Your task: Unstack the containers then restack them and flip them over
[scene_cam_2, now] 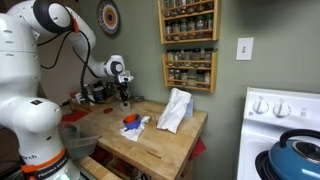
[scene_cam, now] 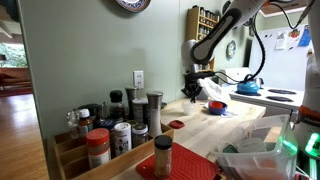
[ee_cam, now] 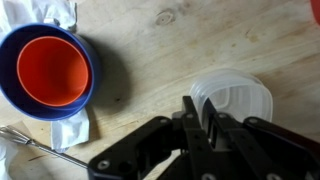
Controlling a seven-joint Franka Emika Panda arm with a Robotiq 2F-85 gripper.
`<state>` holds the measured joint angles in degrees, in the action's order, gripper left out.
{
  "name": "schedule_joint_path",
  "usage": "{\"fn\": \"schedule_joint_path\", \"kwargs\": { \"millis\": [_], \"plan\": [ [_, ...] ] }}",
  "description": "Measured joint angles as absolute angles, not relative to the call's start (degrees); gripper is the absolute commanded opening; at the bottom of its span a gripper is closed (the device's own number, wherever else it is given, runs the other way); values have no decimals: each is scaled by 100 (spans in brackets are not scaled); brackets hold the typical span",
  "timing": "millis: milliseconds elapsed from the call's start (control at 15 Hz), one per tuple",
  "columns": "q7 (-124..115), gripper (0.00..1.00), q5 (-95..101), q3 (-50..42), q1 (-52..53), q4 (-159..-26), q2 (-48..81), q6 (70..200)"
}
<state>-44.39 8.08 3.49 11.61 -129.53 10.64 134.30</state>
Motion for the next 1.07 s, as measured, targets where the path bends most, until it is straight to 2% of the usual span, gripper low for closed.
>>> {"fn": "schedule_joint_path", "kwargs": {
  "millis": [1000, 1067],
  "plan": [
    [-4678, 3, 2475, 510, 1837, -11803, 1799, 11694],
    [-4713, 25, 2574, 510, 1872, -11753, 1841, 11627]
  ]
}}
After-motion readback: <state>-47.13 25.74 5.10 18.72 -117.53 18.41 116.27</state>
